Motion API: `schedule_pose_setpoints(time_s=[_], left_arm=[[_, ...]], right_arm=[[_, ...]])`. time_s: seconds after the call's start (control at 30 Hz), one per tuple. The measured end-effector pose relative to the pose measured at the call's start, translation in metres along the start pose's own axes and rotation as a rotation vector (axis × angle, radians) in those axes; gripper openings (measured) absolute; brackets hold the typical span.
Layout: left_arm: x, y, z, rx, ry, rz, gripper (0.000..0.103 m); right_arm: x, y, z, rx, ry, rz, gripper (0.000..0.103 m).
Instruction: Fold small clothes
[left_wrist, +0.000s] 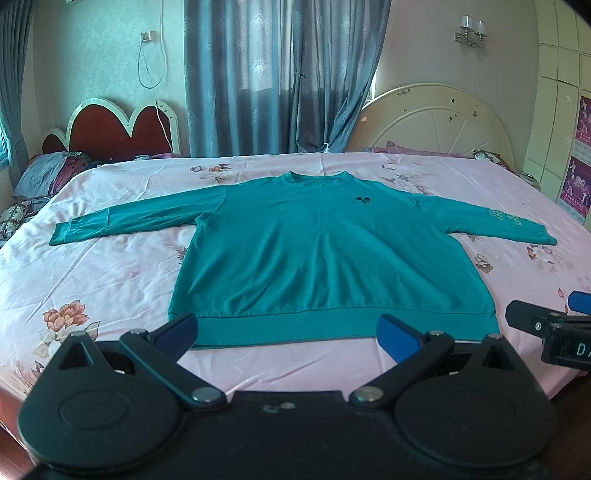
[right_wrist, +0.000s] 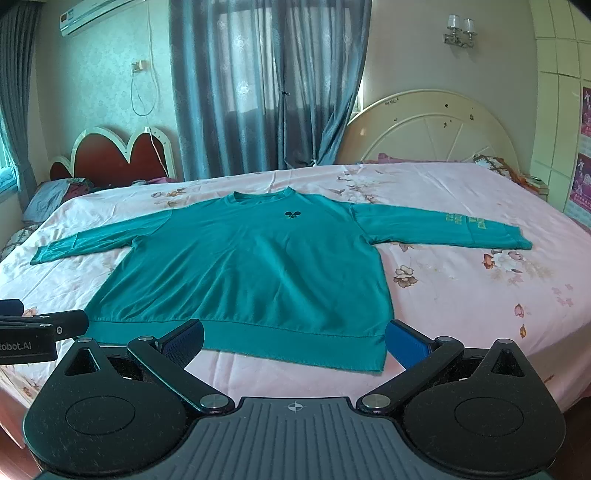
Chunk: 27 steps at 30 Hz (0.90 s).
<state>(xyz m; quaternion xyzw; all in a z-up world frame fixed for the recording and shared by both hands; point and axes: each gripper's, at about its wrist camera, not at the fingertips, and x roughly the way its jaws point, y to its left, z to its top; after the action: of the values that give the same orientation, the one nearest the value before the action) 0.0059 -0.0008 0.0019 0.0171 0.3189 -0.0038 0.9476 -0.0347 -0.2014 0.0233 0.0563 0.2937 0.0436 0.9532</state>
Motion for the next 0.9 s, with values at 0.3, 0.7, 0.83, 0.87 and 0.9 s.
schedule_pose_setpoints(time_s=[0.3,0.7,0.83,0.87,0.9], left_arm=[[0.0006,-0.0007,-0.0003,0.003,0.0,0.0,0.103],[0.0036,-0.0029,0.0017,0.01,-0.002,0.001,0.103],[0.0038,-0.0026,0.0018,0.012,-0.001,0.002,0.103],[0.0038,-0.0026,0.002,0.013,0.0,0.001,0.103],[0.0035,-0.0027,0.0017,0.011,-0.001,0.001,0.103]], right_arm=[[0.0016,-0.0017,0.0017,0.004,0.002,0.0,0.103],[0.0034,-0.0062,0.0042,0.011,0.005,-0.005,0.103],[0.0038,-0.0087,0.0057,0.014,0.003,-0.009,0.103],[0.004,-0.0085,0.0058,0.013,0.004,-0.01,0.103],[0.0036,-0.0079,0.0054,0.012,0.005,-0.011,0.103]])
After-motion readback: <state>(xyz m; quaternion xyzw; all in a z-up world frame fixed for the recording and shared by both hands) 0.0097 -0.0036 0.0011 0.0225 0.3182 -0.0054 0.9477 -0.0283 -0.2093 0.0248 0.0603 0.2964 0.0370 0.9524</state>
